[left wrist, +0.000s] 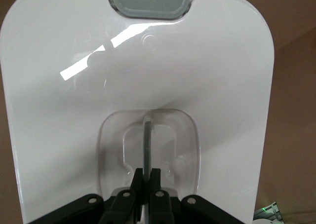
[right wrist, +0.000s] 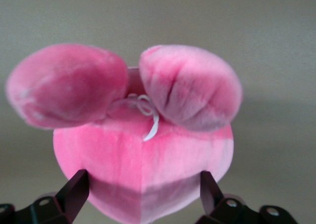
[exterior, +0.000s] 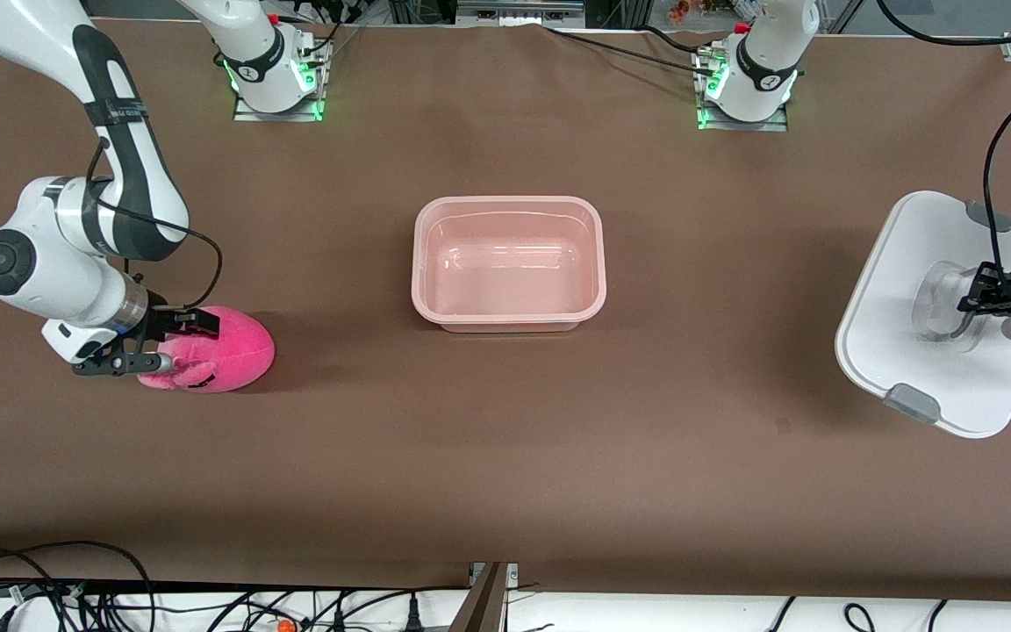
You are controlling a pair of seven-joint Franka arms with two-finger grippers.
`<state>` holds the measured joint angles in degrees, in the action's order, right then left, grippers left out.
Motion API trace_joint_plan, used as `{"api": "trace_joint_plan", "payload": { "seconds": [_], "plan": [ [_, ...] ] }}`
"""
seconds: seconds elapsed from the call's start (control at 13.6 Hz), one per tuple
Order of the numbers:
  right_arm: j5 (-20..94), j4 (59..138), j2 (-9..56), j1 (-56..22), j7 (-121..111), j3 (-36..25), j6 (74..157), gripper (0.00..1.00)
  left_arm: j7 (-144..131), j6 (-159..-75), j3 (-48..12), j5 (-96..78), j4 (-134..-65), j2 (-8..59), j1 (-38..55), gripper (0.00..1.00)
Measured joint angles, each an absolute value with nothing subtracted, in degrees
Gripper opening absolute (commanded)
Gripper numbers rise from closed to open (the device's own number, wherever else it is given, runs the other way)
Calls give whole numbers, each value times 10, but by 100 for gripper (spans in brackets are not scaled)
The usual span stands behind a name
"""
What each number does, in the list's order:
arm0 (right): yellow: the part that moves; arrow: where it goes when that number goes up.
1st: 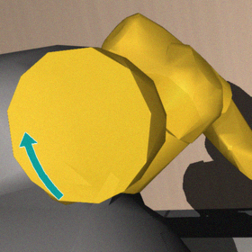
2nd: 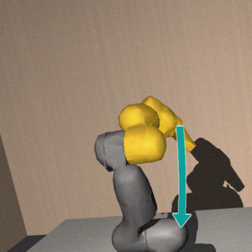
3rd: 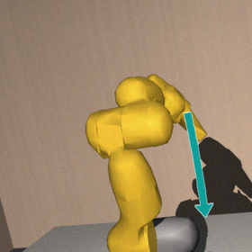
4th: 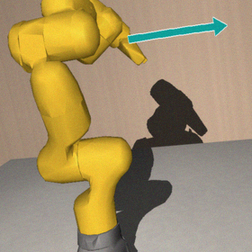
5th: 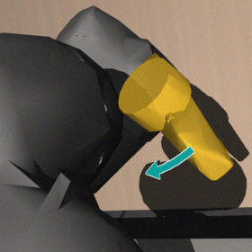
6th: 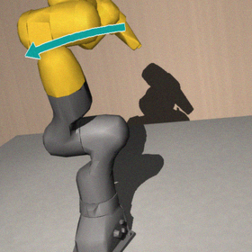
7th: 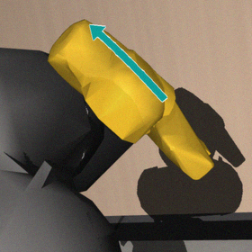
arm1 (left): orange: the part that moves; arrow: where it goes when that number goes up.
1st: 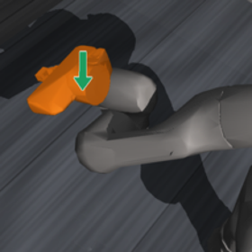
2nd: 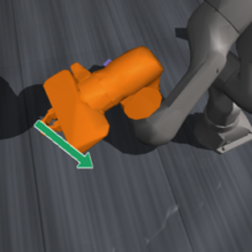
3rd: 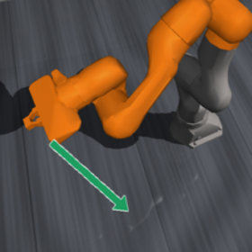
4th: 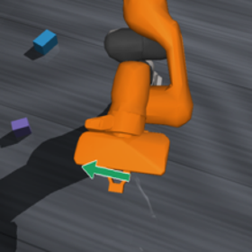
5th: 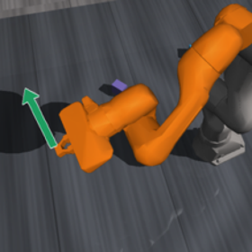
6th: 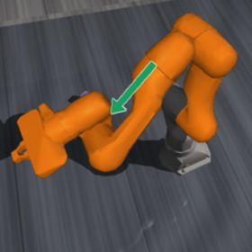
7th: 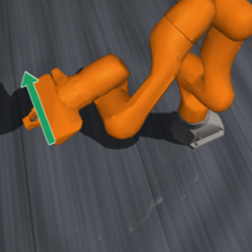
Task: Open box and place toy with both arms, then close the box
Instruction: 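Reach the right gripper down and grasp the pink plush toy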
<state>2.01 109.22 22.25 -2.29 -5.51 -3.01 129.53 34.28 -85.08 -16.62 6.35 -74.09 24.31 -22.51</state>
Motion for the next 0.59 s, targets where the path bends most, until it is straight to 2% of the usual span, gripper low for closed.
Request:
{"api": "trace_joint_plan", "payload": {
  "seconds": [0.22, 0.3, 0.59],
  "plan": [
    [20, 1097, 224, -23, -64, -30, 1303, 11, 343, -851, -167, 64, -741, 243, -225, 0],
    [21, 1097, 224, -23, -66, -30, 1303, 0, 343, -850, -167, 64, -741, 243, -225, 0],
    [21, 1093, 222, -23, -73, -30, 1303, 0, 343, -849, -167, 64, -741, 243, -225, 0]
  ]
}}
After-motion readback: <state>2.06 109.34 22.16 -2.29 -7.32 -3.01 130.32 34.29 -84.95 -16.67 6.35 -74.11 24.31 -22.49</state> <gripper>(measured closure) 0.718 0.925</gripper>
